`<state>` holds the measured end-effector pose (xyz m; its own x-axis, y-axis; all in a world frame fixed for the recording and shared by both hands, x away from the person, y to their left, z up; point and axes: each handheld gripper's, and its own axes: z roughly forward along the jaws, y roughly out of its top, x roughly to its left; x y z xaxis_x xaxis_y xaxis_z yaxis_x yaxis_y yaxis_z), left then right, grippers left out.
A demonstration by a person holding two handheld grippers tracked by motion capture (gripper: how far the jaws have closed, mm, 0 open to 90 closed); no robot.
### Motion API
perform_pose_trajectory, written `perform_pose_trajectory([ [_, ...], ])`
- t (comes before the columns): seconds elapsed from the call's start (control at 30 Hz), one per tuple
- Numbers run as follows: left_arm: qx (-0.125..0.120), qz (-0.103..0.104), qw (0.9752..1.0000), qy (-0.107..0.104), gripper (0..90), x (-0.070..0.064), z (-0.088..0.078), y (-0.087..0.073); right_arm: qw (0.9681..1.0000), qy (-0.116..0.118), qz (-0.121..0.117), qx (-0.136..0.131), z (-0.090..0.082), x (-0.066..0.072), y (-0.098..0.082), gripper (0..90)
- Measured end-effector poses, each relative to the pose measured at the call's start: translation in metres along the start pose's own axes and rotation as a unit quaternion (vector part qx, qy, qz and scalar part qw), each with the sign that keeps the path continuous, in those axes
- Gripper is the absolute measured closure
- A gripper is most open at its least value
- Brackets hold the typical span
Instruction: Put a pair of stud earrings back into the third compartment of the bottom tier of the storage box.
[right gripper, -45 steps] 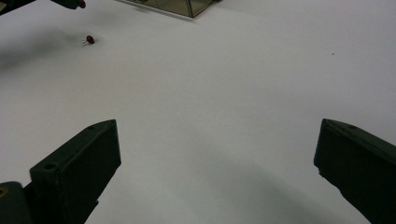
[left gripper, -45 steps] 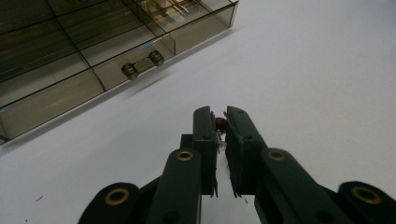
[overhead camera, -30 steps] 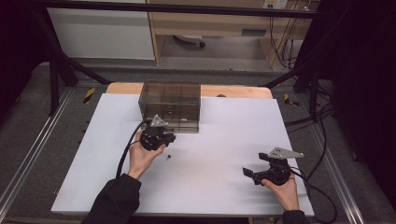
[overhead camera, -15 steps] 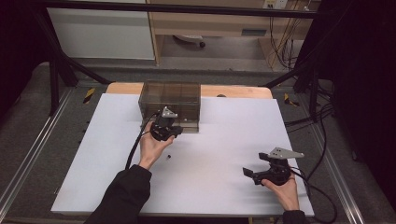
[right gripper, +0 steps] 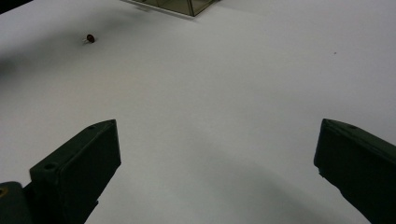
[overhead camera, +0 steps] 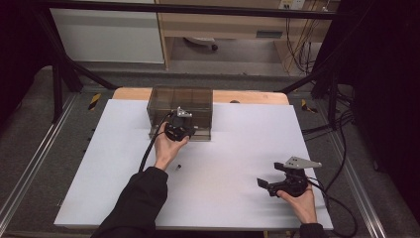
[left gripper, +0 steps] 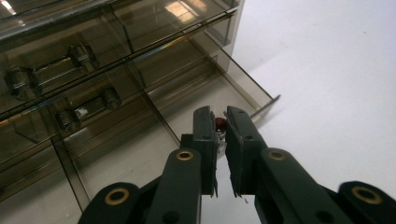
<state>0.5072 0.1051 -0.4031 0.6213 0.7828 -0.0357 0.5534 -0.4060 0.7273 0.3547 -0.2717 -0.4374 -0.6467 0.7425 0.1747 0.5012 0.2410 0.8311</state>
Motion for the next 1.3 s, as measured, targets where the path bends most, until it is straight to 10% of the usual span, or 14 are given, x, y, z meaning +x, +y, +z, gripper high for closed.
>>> perform_pose_trajectory([
  [0.67,-0.007,-0.009,0.9999,0.011,80.7,0.009,0.023,-0.005,1.0000,-0.001,-0.001,0.001,-0.001,0.000,0.000,1.0],
  [1.3,-0.016,0.014,0.9996,-0.019,35.9,-0.006,-0.024,-0.010,1.0000,-0.004,-0.001,0.004,-0.001,0.000,0.000,0.8],
])
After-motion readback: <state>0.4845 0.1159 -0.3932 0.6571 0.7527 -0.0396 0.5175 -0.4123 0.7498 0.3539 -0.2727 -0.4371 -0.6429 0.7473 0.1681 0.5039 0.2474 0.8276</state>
